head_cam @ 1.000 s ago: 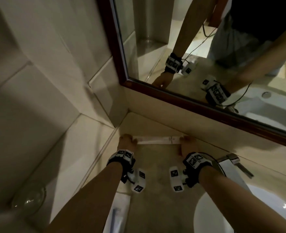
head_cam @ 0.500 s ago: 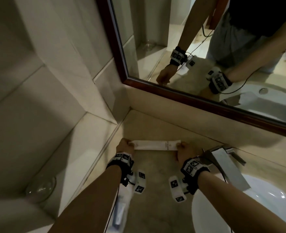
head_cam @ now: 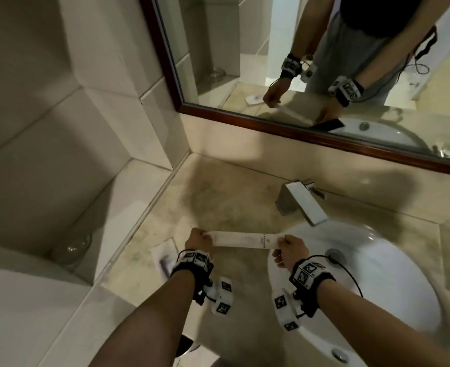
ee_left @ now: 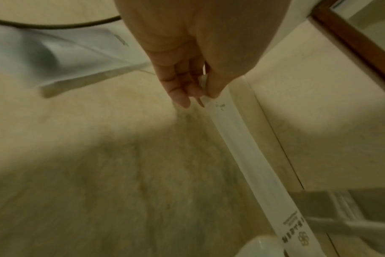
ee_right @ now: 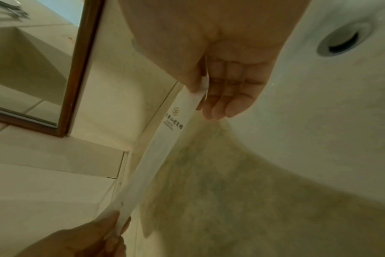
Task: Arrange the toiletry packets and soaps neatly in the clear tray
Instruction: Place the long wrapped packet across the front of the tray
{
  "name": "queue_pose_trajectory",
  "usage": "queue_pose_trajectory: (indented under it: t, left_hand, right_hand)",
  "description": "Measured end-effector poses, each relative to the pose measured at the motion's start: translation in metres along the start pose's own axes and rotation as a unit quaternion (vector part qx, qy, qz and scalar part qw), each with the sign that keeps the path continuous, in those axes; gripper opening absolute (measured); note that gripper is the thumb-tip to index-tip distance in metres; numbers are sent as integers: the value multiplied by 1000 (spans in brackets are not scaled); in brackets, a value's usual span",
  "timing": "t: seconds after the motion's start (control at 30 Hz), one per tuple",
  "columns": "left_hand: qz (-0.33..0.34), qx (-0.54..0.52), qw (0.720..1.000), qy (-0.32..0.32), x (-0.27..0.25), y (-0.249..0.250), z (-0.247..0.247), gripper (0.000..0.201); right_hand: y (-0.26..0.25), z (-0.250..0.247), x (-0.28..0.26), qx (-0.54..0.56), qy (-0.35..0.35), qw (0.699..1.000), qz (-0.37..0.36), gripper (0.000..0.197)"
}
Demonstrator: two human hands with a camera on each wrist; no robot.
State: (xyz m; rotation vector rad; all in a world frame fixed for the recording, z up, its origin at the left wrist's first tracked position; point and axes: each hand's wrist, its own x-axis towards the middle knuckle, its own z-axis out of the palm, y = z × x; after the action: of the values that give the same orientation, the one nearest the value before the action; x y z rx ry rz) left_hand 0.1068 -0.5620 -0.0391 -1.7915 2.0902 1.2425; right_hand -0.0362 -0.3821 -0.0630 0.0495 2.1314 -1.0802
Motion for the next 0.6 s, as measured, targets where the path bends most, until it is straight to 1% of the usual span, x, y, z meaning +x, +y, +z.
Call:
queue_pose_trajectory:
  t: [0.13,0.27,0.37,0.5,0.6]
  left_hand:
    - [18,-11,1000,9,-38,3,22,29]
    - [50,-10,999,-2,-84,17,52,29]
    - [80,5,997,-17,-120,34,80,30]
    - [119,-5,992,-43,-166,54,130,25]
    - [154,28,985,-66,-196,67,165,21]
  right_hand:
    - [33,-35,-15,30,-14,999,-6,24]
    - [66,-86,-32,55,-6,998,-5,23]
    - [87,-131,-50,75,29,997,-9,22]
    - [126,-195,-64,91,75,993,-7,26]
    - [154,-239,-72,108,94,990,-2,26]
